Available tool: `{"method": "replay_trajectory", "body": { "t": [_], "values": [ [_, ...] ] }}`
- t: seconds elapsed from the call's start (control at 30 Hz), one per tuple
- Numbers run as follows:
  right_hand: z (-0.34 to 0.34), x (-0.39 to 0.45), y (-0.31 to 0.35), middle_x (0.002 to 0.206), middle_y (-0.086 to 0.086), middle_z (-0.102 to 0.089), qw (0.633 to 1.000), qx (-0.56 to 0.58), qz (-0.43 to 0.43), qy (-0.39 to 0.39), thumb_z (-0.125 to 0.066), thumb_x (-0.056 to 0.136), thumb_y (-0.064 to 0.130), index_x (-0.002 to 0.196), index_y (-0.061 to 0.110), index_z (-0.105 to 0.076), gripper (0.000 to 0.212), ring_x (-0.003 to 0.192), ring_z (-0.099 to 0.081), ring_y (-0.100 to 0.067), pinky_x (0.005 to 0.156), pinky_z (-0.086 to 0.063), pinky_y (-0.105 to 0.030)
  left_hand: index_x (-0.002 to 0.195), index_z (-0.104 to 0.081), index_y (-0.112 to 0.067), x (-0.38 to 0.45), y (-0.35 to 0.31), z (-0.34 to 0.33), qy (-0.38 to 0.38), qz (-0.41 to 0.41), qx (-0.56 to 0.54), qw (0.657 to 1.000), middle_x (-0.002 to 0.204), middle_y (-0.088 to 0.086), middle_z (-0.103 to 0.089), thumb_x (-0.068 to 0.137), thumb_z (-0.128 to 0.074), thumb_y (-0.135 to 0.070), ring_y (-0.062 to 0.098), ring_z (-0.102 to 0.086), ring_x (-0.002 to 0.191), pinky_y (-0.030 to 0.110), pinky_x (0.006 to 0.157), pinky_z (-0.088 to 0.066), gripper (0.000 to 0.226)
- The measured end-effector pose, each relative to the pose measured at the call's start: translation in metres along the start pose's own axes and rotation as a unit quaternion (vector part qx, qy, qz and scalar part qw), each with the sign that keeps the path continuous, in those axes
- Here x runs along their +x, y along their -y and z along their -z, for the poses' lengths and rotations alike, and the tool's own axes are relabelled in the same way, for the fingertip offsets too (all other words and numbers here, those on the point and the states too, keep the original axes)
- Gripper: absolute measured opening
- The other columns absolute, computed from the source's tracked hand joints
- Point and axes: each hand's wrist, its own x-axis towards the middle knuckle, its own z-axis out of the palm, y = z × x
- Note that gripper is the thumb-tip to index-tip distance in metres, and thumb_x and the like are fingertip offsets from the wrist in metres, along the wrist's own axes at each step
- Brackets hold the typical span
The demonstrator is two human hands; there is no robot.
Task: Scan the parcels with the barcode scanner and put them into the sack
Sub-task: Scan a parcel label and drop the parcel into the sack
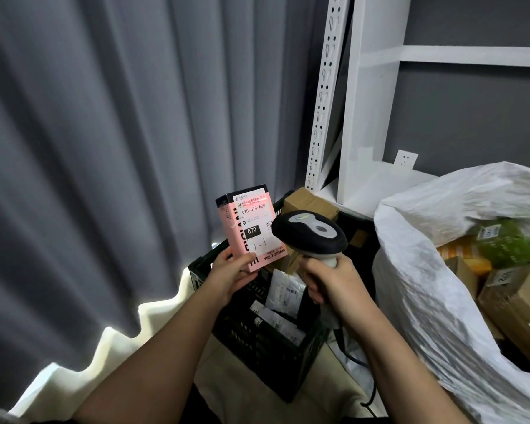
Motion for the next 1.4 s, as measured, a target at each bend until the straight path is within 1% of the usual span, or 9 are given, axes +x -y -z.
{"method": "replay_trajectory", "body": {
  "t": [0.6,0.73,0.87,0.97,1.07,1.17,1.27,1.33,1.4],
  "values": [
    [-0.010,0.002,0.002,0.047,0.001,-0.044,0.999,0.021,-0.018,-0.017,-0.061,0.090,0.007,0.083,0.007,-0.051,0.012,0.036,-0.033,-0.010,0.041,-0.029,-0.023,0.140,-0.041,-0.012,-0.002,0.000,0.002,0.010,-0.008,0.014,1.000,0.117,0.013,-0.067,0.082,-0.073,-0.011,0.025,-0.070,0.096,0.030,0.071,-0.060,0.066],
    [-0.001,-0.003,0.012,0.046,0.000,-0.045,0.999,0.022,-0.010,-0.036,-0.062,0.090,0.007,0.088,0.008,-0.051,0.011,0.035,-0.034,-0.011,0.041,-0.030,-0.024,0.138,-0.042,-0.013,-0.018,-0.005,-0.011,-0.015,-0.045,0.064,0.997,0.115,0.012,-0.067,0.085,-0.070,-0.016,0.025,-0.070,0.096,0.033,0.076,-0.059,0.060],
    [0.028,-0.022,0.030,0.047,-0.003,-0.043,0.993,0.078,0.006,-0.093,-0.061,0.091,0.009,0.085,0.008,-0.047,0.015,0.036,-0.032,-0.014,0.042,-0.030,-0.026,0.136,-0.037,-0.015,-0.046,-0.029,-0.048,-0.035,-0.147,0.093,0.984,0.123,0.006,-0.059,0.088,-0.067,-0.017,0.022,-0.066,0.101,0.032,0.077,-0.057,0.057],
    [0.062,-0.046,0.054,0.049,-0.003,-0.044,0.985,0.114,0.025,-0.128,-0.057,0.094,0.010,0.090,0.009,-0.047,0.011,0.036,-0.034,-0.014,0.040,-0.030,-0.024,0.131,-0.034,-0.016,-0.069,-0.051,-0.096,-0.023,-0.211,0.092,0.973,0.119,0.004,-0.058,0.088,-0.068,-0.019,0.017,-0.067,0.091,0.027,0.068,-0.055,0.055],
    [0.103,-0.073,0.083,0.052,-0.002,-0.046,0.977,0.126,0.045,-0.168,-0.056,0.094,0.011,0.091,0.011,-0.049,0.008,0.036,-0.038,-0.013,0.039,-0.033,-0.022,0.123,-0.035,-0.020,-0.095,-0.065,-0.157,0.028,-0.253,0.132,0.958,0.113,0.000,-0.059,0.086,-0.070,-0.025,0.009,-0.065,0.089,0.024,0.062,-0.053,0.051],
    [0.149,-0.101,0.110,0.055,-0.004,-0.046,0.967,0.125,0.049,-0.215,-0.058,0.093,0.016,0.092,0.012,-0.045,0.014,0.038,-0.040,-0.013,0.039,-0.034,-0.021,0.120,-0.038,-0.020,-0.121,-0.066,-0.221,0.111,-0.248,0.186,0.944,0.113,0.001,-0.063,0.083,-0.073,-0.030,0.014,-0.068,0.084,0.027,0.060,-0.055,0.053],
    [0.196,-0.131,0.129,0.054,-0.003,-0.047,0.957,0.099,0.069,-0.265,-0.056,0.094,0.016,0.088,0.011,-0.047,0.012,0.038,-0.041,-0.013,0.038,-0.034,-0.020,0.115,-0.037,-0.028,-0.141,-0.053,-0.279,0.181,-0.247,0.328,0.893,0.115,0.001,-0.063,0.068,-0.076,-0.043,0.022,-0.069,0.089,0.039,0.076,-0.058,0.063],
    [0.222,-0.149,0.135,0.056,-0.003,-0.046,0.949,0.090,0.069,-0.293,-0.055,0.094,0.017,0.086,0.013,-0.046,0.013,0.038,-0.041,-0.011,0.038,-0.034,-0.019,0.118,-0.037,-0.030,-0.148,-0.040,-0.307,0.221,-0.264,0.440,0.829,0.116,0.001,-0.061,0.062,-0.073,-0.045,0.024,-0.066,0.094,0.042,0.082,-0.057,0.068],
    [0.245,-0.166,0.137,0.056,-0.002,-0.046,0.941,0.088,0.064,-0.321,-0.055,0.094,0.018,0.097,0.011,-0.044,0.014,0.039,-0.040,-0.011,0.039,-0.033,-0.019,0.125,-0.038,-0.027,-0.153,-0.027,-0.331,0.288,-0.265,0.524,0.757,0.116,0.001,-0.062,0.071,-0.075,-0.037,0.023,-0.065,0.097,0.036,0.079,-0.056,0.066]
  ]
}}
